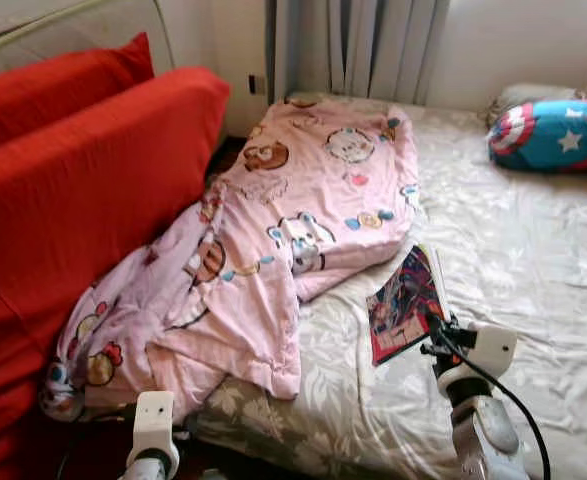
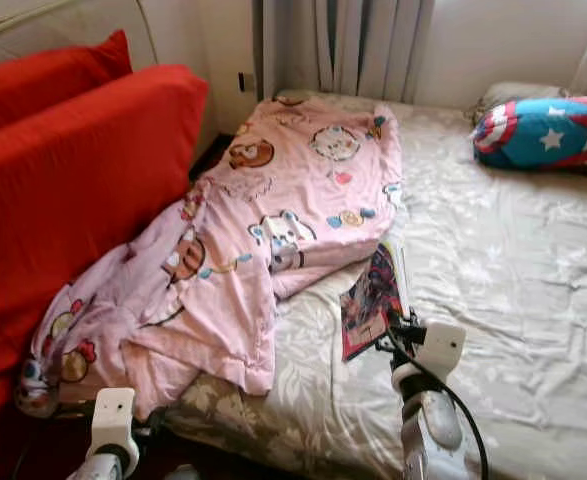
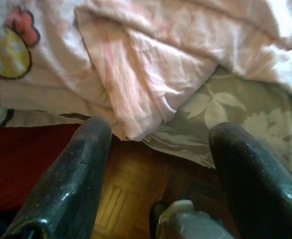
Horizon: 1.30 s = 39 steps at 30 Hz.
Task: Clean up the room
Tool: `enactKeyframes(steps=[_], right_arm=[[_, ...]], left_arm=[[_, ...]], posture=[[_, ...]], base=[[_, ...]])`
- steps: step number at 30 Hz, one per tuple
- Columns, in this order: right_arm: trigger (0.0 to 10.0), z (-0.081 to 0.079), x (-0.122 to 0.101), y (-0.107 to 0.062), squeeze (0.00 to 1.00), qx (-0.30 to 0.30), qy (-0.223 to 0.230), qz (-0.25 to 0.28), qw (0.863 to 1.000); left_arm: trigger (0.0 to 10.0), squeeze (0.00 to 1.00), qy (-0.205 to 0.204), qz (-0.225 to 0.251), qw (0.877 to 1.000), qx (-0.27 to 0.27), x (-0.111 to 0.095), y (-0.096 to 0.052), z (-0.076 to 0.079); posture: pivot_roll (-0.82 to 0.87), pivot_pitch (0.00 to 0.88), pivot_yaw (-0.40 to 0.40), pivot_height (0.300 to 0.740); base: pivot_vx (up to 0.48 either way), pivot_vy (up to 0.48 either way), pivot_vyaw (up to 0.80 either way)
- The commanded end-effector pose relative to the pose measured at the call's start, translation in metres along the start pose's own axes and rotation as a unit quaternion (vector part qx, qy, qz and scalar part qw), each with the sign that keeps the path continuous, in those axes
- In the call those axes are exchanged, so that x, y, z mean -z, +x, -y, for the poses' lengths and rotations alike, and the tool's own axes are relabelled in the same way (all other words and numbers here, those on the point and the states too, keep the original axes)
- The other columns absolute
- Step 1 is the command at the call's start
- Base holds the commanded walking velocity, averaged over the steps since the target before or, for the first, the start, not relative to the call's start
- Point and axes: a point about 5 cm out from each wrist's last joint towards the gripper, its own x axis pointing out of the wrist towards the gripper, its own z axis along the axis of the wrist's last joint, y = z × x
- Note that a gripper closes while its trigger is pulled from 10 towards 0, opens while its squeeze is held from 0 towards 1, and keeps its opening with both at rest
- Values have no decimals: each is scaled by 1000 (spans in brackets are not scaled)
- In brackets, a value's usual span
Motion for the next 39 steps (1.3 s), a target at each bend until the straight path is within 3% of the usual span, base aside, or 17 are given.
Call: enactKeyframes(steps=[1, 11, 14, 34, 39], right_arm=[[10000, -1, -6, 3, 0, -5, -11, 14, 1000], [10000, 0, 2, 3, 0, 23, -17, 5, 1000], [10000, 1, 3, 3, 0, 25, -18, 3, 1000], [10000, 7, -4, 14, 0, 41, -47, 3, 998], [10000, 7, -2, 16, 0, 50, -36, -2, 998]], left_arm=[[10000, 0, 5, -16, 1000, 0, 6, -1, 0], [10000, 0, 24, -110, 994, -15, 47, -16, -2], [10000, 0, 26, -118, 993, -13, 52, -19, -1], [10000, 0, 16, -96, 995, -17, 33, -6, 6], [10000, 0, 34, -95, 995, -7, 34, -7, 11]], posture=[[32, 0, -67, 740], [8, 0, -67, 740], [8, 0, -71, 740], [3, 0, -107, 740], [-2, 0, -105, 740]], base=[[0, 0, 0], [0, 0, 0], [0, 0, 0], [0, 0, 0], [0, 0, -660]])
